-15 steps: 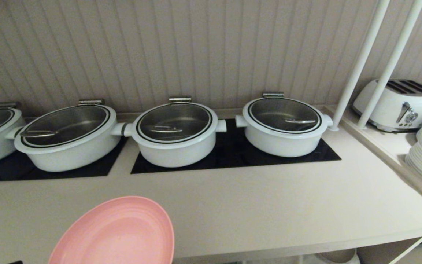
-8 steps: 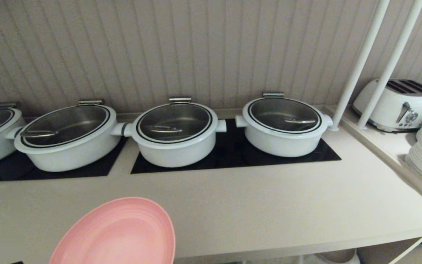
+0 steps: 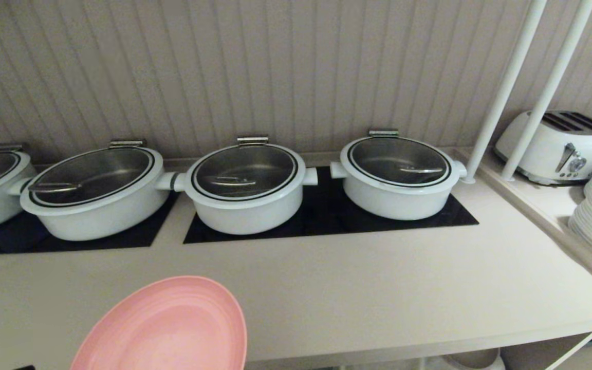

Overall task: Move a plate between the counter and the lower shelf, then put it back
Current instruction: Put the plate in the cupboard

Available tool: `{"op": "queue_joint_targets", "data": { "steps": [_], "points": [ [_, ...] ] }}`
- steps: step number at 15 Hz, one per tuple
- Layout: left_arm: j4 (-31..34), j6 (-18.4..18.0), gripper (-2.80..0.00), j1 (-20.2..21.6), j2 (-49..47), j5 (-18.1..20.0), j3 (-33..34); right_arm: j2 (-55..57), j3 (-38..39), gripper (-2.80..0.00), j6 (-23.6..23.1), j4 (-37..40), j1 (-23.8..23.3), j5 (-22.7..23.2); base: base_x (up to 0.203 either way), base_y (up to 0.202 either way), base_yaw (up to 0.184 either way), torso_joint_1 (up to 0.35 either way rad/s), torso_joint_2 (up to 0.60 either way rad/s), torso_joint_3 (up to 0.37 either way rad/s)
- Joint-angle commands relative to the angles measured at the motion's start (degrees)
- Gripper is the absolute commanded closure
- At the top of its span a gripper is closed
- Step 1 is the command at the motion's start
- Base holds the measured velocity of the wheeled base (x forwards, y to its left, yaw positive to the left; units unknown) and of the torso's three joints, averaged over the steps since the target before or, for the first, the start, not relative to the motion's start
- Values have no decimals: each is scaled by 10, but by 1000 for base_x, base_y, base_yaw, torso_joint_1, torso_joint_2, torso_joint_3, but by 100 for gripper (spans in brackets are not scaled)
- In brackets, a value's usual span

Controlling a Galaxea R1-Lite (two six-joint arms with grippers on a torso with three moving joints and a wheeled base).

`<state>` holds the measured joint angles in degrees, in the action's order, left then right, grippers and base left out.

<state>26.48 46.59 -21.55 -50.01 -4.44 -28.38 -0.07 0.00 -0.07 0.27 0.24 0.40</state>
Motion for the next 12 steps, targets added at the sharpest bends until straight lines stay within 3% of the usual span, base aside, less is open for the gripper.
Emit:
{"op": "queue_joint_targets", "data": {
  "steps": [1, 12],
  "points": [
    [2, 3, 0, 0, -5, -1, 0, 1, 0, 0, 0, 0, 0, 0, 0, 0, 0, 0, 0, 0],
    [1, 3, 0, 0, -7, -1, -3, 1, 0, 0, 0, 0, 0, 0, 0, 0, 0, 0, 0, 0]
  ]
}}
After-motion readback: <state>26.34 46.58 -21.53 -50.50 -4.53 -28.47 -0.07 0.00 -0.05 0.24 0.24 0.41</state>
